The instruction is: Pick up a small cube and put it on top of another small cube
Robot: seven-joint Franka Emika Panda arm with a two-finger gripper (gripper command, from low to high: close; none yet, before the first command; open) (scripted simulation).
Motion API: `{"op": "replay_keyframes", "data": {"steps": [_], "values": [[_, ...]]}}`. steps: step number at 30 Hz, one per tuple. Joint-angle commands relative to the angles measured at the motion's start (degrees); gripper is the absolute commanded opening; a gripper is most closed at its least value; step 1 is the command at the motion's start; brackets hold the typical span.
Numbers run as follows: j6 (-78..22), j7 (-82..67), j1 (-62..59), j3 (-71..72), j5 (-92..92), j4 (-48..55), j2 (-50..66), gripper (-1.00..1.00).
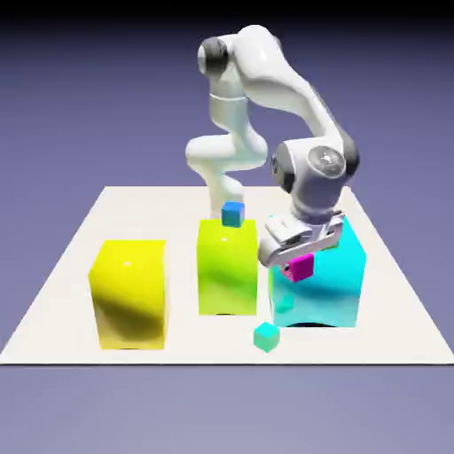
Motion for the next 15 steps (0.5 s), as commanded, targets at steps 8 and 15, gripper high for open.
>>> {"op": "replay_keyframes", "data": {"steps": [8, 15], "values": [[-5.36, 3.16, -0.29, 8.19, 0.87, -3.23, -8.49, -1.00], [-3.60, 3.17, -0.28, 8.20, 0.87, -4.97, -8.48, 1.00]]}}
